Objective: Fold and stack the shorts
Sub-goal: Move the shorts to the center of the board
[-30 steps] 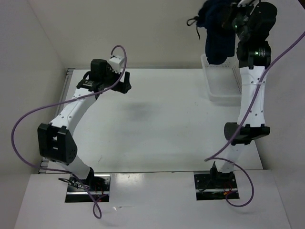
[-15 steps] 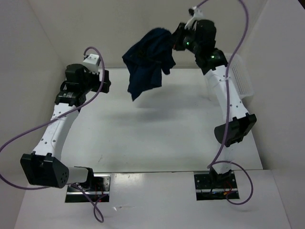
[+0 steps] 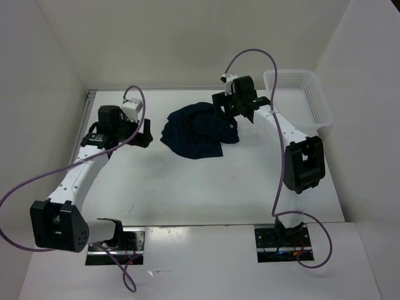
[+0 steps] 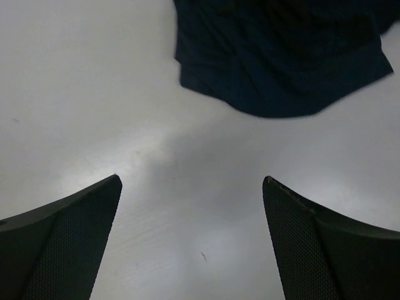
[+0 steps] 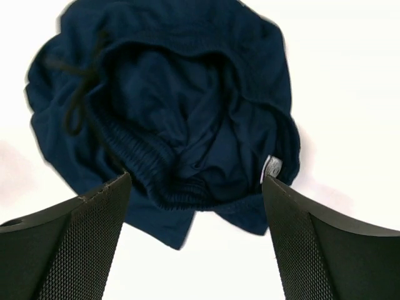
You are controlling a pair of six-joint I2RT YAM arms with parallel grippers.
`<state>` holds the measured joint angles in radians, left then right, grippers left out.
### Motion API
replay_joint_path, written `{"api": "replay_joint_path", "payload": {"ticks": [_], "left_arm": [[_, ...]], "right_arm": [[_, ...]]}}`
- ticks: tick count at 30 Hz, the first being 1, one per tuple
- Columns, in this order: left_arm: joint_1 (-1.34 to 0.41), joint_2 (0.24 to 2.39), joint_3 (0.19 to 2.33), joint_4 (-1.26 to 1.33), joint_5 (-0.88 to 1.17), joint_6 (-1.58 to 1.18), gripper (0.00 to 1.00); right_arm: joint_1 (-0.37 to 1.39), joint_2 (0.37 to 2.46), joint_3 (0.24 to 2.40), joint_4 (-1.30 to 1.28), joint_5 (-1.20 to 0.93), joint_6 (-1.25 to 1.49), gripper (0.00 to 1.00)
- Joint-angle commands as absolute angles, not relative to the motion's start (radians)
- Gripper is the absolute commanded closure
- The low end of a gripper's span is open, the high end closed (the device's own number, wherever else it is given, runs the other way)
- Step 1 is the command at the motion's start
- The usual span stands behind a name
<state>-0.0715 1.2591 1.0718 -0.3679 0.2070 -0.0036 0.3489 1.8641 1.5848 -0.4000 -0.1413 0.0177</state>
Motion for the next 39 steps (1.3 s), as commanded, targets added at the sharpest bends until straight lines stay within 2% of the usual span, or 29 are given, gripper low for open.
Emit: {"api": "replay_joint_path", "payload": {"ticks": [1,4,7,11,15,20,24,25,27,28,29,30,31,32,34,35,39], "left_arm": [[-0.13,1.284,1.0,-0.417,0.329,0.0,0.0],[-0.164,1.334,0.962,-0.371,0.365,0.0,0.0],[-0.204,1.409,0.962,-0.287,0.377,0.0,0.0],[-0.215,1.511,0.995,-0.132,0.316,0.0,0.0],[-0.241,1.656,1.055,-0.045,0.285,0.0,0.0],[-0.294,1.825,1.152,-0.011,0.249,0.0,0.0],[-0.307,1.884,1.184,-0.002,0.258,0.0,0.0],[-0.316,1.893,1.184,-0.002,0.258,0.0,0.03],[-0.316,1.92,1.184,0.02,0.247,0.0,0.11],[-0.316,1.921,1.184,0.02,0.247,0.0,0.21],[-0.316,1.936,1.184,0.02,0.264,0.0,0.29],[-0.316,1.95,1.184,0.02,0.274,0.0,0.4],[-0.325,1.959,1.184,0.029,0.285,0.0,0.65],[-0.325,1.959,1.184,0.043,0.285,0.0,0.76],[-0.325,1.959,1.184,0.074,0.263,0.0,0.95],[-0.325,1.959,1.193,0.086,0.244,0.0,1.0],[-0.255,1.928,1.213,0.118,0.09,0.0,1.0]], "right_arm": [[0.444,1.763,1.585,-0.345,-0.242,-0.204,0.12],[0.512,1.804,1.542,-0.33,-0.186,-0.281,0.14],[0.512,1.865,1.523,-0.321,-0.144,-0.345,0.22],[0.512,1.899,1.485,-0.299,-0.077,-0.506,0.22],[0.512,1.965,1.485,-0.347,-0.124,-0.642,0.22],[0.512,1.99,1.448,-0.371,-0.138,-0.658,0.23],[0.512,1.99,1.398,-0.371,-0.149,-0.658,0.29],[0.512,2.0,1.397,-0.355,-0.149,-0.644,0.32],[0.503,2.013,1.397,-0.354,-0.149,-0.644,0.46],[0.503,2.025,1.397,-0.354,-0.149,-0.644,0.53],[0.503,2.035,1.41,-0.354,-0.149,-0.644,0.7],[0.503,2.036,1.41,-0.354,-0.149,-0.644,0.79],[0.503,2.046,1.433,-0.354,-0.149,-0.644,0.87],[0.503,2.046,1.442,-0.354,-0.149,-0.644,1.0],[0.503,2.046,1.489,-0.389,-0.16,-0.644,1.0],[0.503,2.034,1.509,-0.432,-0.191,-0.644,1.0],[0.503,1.936,1.629,-0.602,-0.357,-0.644,1.0]]}}
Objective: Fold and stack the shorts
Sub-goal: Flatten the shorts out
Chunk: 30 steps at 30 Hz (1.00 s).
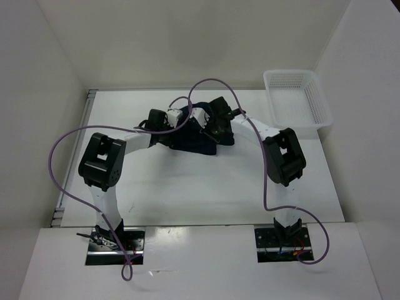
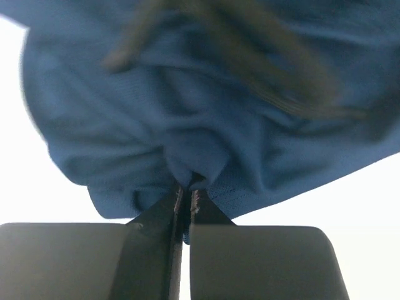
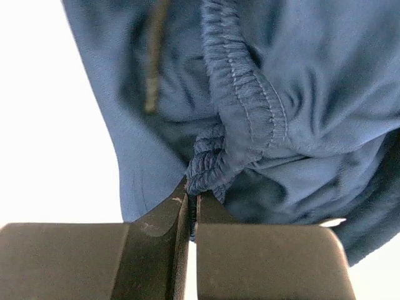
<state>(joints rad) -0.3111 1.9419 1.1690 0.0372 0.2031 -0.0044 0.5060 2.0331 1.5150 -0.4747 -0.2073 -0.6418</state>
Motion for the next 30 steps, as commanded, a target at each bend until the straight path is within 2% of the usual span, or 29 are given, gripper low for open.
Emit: {"api": "replay_joint_path", "payload": {"ticks": [1,3,5,6,7,8,9,10,12,15,16,18,19,22,24,30], "left_arm": [[-0.191,1.919,1.222,0.129,0.063,0.0,1.0],[-0.12,1.919,1.258,0.15,0.022,0.0,1.0],[-0.037,1.919,1.302,0.15,0.002,0.0,1.0],[-0.023,1.91,1.311,0.15,0.002,0.0,0.97],[-0.023,1.899,1.312,0.15,0.002,0.0,0.87],[-0.023,1.899,1.321,0.138,0.002,0.0,0.68],[-0.023,1.884,1.334,0.123,0.014,0.0,0.53],[-0.04,1.869,1.335,0.092,0.024,0.0,0.34],[-0.069,1.829,1.335,0.046,0.038,0.0,0.18],[-0.118,1.746,1.26,-0.056,0.075,0.0,0.12],[-0.118,1.729,1.235,-0.101,0.075,0.0,0.11],[-0.118,1.691,1.169,-0.136,0.043,0.0,0.09],[-0.118,1.678,1.146,-0.147,0.017,0.0,0.09],[-0.075,1.625,1.103,-0.246,-0.006,0.0,0.09],[-0.039,1.591,1.082,-0.316,0.003,0.0,0.09],[-0.011,1.585,0.941,-0.272,-0.008,0.0,0.09]], "right_arm": [[0.491,1.915,1.641,-0.645,-0.412,-0.653,1.0],[0.476,1.861,1.641,-0.733,-0.547,-0.664,1.0],[0.466,1.838,1.602,-0.733,-0.569,-0.641,1.0],[0.466,1.838,1.553,-0.707,-0.569,-0.626,1.0],[0.466,1.838,1.531,-0.689,-0.557,-0.608,1.0],[0.466,1.848,1.514,-0.675,-0.548,-0.586,1.0],[0.466,1.859,1.505,-0.648,-0.548,-0.571,0.99],[0.466,1.873,1.505,-0.626,-0.548,-0.543,0.91],[0.457,1.908,1.52,-0.577,-0.522,-0.436,0.84],[0.443,1.921,1.549,-0.471,-0.416,-0.332,0.85],[0.433,1.934,1.549,-0.436,-0.39,-0.313,0.71],[0.391,1.946,1.562,-0.436,-0.364,-0.302,0.6],[0.379,1.947,1.562,-0.436,-0.35,-0.325,0.5],[0.348,1.957,1.525,-0.445,-0.339,-0.398,0.45],[0.339,1.944,1.476,-0.489,-0.33,-0.464,0.45],[0.339,1.898,1.401,-0.595,-0.405,-0.617,0.38]]}}
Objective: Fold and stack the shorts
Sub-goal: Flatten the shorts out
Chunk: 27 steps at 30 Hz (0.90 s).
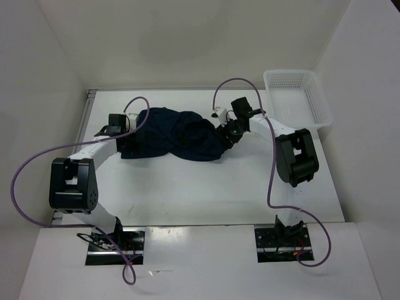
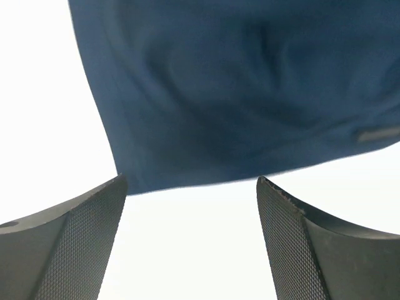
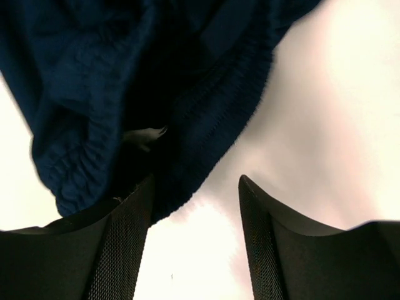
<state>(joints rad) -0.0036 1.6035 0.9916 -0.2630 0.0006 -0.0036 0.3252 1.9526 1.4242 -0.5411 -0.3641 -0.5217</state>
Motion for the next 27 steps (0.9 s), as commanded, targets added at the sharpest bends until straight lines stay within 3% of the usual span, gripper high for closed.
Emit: {"api": "replay_joint_path", "payload": {"ticks": [1,12,15,19,20,21,22,27], "left_arm": [[0.001,1.585,0.924,-0.256,-0.024,0.0,0.09],[0.02,1.698,0.894,-0.152,-0.064,0.0,0.11],[0.02,1.698,0.885,-0.161,-0.041,0.0,0.24],[0.02,1.707,0.885,-0.179,-0.003,0.0,0.64],[0.02,1.707,0.885,-0.179,-0.003,0.0,0.86],[0.02,1.707,0.885,-0.179,-0.003,0.0,0.94],[0.02,1.707,0.885,-0.179,-0.012,0.0,1.0],[0.029,1.636,0.885,-0.213,-0.058,0.0,1.0]], "right_arm": [[0.339,1.898,1.401,-0.595,-0.414,-0.617,0.38],[0.386,1.888,1.411,-0.661,-0.414,-0.733,0.34],[0.387,1.853,1.434,-0.686,-0.414,-0.755,0.34],[0.387,1.815,1.445,-0.706,-0.36,-0.778,0.34],[0.387,1.815,1.457,-0.706,-0.351,-0.778,0.34],[0.387,1.806,1.466,-0.706,-0.351,-0.778,0.34],[0.387,1.805,1.482,-0.706,-0.366,-0.769,0.34],[0.387,1.796,1.548,-0.739,-0.487,-0.7,0.34]]}}
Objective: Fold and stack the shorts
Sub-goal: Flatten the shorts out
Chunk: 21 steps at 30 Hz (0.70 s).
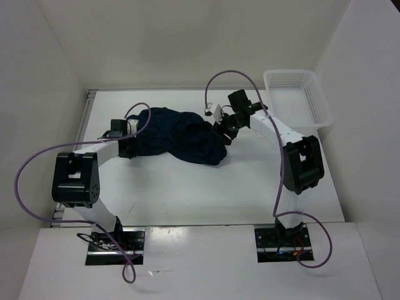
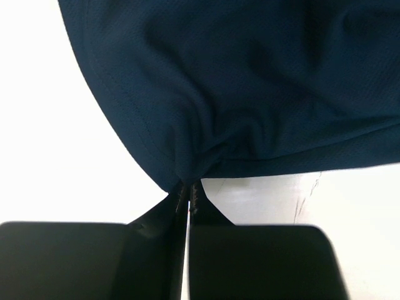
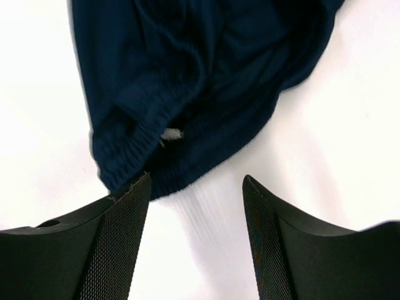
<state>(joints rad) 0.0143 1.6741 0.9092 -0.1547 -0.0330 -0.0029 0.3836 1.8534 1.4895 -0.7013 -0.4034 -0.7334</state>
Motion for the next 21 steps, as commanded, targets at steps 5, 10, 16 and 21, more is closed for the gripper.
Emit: {"api": "replay_joint_path", "payload": {"ticks": [5,10,16,21], "left_arm": [[0.029,1.562,0.885,-0.281,-0.046,0.0,1.0],[0.029,1.526,0.867,-0.291,-0.046,0.0,1.0],[0.029,1.517,0.867,-0.281,-0.055,0.0,1.0],[0.041,1.499,0.879,-0.272,-0.064,0.0,1.0]], "right_arm": [[0.407,1.841,1.467,-0.614,-0.558,-0.487,0.22],[0.407,1.919,1.443,-0.572,-0.52,-0.454,0.22],[0.472,1.944,1.408,-0.552,-0.541,-0.442,0.35],[0.472,1.953,1.429,-0.541,-0.552,-0.39,1.0]]}}
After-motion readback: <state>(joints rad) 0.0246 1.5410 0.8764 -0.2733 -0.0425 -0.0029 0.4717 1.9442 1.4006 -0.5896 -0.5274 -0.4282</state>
